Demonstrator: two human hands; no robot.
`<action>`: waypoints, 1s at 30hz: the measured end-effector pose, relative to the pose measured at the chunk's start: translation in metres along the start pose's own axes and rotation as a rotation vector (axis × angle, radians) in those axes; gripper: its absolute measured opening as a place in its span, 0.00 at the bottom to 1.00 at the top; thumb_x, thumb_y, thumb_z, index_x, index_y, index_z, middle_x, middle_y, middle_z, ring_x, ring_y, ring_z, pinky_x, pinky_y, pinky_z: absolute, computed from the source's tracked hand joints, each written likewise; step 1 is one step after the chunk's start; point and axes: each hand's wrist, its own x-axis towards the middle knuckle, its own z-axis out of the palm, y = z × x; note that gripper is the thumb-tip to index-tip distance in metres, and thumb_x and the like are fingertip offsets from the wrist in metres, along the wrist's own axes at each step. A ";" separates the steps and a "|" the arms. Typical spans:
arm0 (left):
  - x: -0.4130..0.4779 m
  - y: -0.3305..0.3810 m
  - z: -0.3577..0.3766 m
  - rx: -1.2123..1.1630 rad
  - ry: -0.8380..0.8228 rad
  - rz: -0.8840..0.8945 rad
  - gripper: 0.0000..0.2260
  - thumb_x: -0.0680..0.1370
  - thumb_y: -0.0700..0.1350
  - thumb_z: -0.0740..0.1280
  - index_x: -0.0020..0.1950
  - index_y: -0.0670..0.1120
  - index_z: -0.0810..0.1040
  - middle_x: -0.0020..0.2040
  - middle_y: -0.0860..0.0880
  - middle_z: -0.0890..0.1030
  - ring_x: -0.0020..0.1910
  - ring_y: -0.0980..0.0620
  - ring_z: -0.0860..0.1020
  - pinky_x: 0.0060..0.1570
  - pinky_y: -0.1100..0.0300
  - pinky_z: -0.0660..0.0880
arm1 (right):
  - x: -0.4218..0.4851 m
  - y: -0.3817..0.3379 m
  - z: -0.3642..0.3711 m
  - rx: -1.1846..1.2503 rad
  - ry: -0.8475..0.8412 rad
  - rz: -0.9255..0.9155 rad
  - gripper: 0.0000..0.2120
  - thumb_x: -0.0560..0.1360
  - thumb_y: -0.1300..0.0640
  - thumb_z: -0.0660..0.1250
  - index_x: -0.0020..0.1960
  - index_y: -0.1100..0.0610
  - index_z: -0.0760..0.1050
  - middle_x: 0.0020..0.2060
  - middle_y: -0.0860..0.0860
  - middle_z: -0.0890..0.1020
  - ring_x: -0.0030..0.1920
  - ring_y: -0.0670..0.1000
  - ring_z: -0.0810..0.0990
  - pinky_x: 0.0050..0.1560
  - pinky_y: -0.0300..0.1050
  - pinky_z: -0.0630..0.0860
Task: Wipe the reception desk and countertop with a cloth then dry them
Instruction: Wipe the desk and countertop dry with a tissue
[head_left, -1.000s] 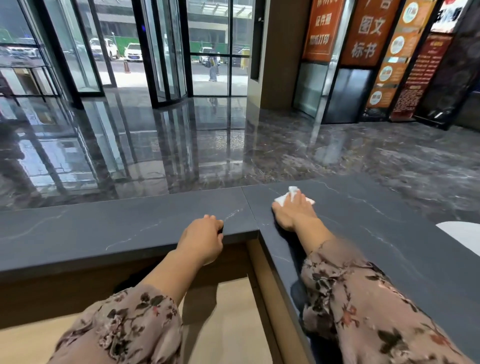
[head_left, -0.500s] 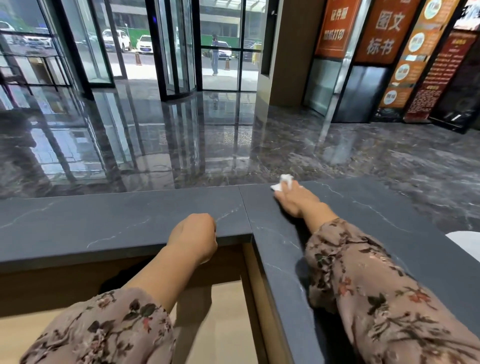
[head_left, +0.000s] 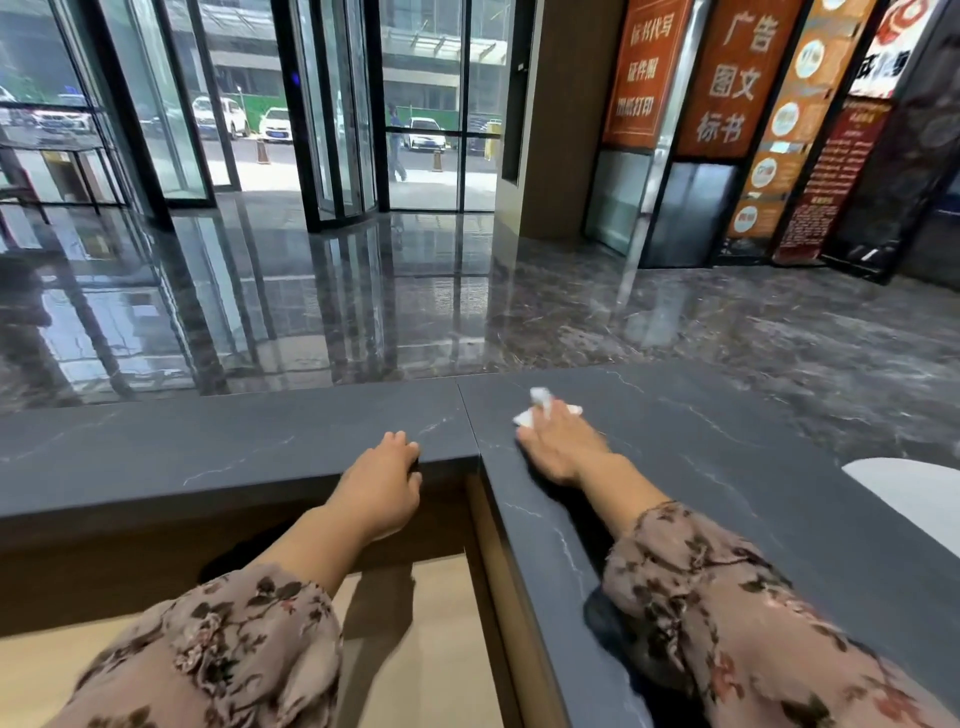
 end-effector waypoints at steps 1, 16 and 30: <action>-0.007 0.007 0.001 -0.031 0.001 0.010 0.20 0.82 0.44 0.58 0.74 0.43 0.64 0.76 0.44 0.61 0.75 0.44 0.62 0.71 0.52 0.62 | -0.005 -0.015 0.007 -0.040 -0.031 -0.071 0.29 0.81 0.46 0.49 0.78 0.58 0.49 0.77 0.56 0.53 0.75 0.58 0.58 0.73 0.51 0.56; -0.086 0.091 -0.017 -0.071 -0.067 0.253 0.23 0.83 0.44 0.56 0.78 0.44 0.58 0.78 0.46 0.58 0.77 0.50 0.55 0.74 0.58 0.53 | -0.090 0.074 -0.014 -0.148 -0.027 0.002 0.26 0.79 0.45 0.47 0.76 0.51 0.56 0.78 0.49 0.50 0.75 0.55 0.57 0.74 0.49 0.55; -0.165 0.117 0.010 -0.146 -0.102 0.181 0.20 0.82 0.42 0.57 0.74 0.43 0.66 0.73 0.43 0.69 0.72 0.44 0.67 0.70 0.53 0.65 | -0.186 0.019 0.025 -0.082 -0.053 -0.095 0.28 0.80 0.47 0.48 0.77 0.56 0.53 0.78 0.50 0.48 0.76 0.56 0.53 0.74 0.53 0.56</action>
